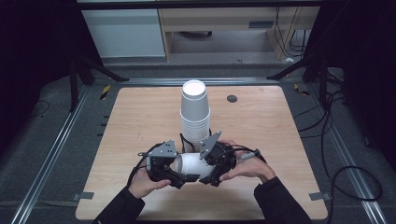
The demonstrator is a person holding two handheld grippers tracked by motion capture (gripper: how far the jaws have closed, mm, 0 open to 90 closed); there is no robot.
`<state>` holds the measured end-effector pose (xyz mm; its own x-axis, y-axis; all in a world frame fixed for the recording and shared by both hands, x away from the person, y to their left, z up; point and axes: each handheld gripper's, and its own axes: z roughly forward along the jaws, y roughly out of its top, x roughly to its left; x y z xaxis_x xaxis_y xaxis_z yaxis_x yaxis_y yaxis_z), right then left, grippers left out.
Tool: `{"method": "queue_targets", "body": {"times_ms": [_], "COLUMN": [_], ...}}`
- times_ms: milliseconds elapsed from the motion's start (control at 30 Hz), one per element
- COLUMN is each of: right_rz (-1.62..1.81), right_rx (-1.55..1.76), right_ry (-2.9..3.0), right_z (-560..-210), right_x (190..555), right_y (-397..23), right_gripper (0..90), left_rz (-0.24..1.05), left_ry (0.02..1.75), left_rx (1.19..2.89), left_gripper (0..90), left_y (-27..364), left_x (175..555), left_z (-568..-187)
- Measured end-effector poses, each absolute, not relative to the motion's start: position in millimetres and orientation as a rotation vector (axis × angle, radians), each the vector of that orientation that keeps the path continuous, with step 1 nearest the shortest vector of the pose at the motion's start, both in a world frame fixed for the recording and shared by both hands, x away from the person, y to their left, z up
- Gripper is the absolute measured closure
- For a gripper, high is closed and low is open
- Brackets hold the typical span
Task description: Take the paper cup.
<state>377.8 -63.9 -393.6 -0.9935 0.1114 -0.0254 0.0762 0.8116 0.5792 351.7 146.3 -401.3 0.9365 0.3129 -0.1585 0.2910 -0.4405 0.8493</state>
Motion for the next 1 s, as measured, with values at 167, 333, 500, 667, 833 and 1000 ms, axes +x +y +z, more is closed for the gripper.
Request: {"method": "queue_targets", "body": {"times_ms": [167,333,500,667,833,1000], "right_rz": [0.941,0.984,1.052,1.205,1.350,1.454], "right_rx": [0.153,0.168,0.223,0.300,0.371,0.397], "right_ry": [2.936,2.927,2.876,2.803,2.747,2.712], "right_z": [-394,-392,-381,-371,-372,-378], "right_x": [378,378,377,375,373,370], "right_y": [-64,-67,-82,-105,-122,-127], "right_gripper": [8.8,5.8,4.2,4.2,4.2,5.4], "left_rz": [0.022,0.023,0.042,0.044,0.032,0.014], "left_ry": [0.434,0.432,0.436,0.447,0.446,0.436], "left_rx": [2.052,2.050,2.040,1.996,1.945,1.909], "left_gripper": [20.2,20.1,19.9,19.7,19.7,19.7], "left_y": [147,150,158,169,176,179], "left_x": [352,352,354,356,358,360], "left_z": [-401,-401,-397,-396,-395,-397]}}
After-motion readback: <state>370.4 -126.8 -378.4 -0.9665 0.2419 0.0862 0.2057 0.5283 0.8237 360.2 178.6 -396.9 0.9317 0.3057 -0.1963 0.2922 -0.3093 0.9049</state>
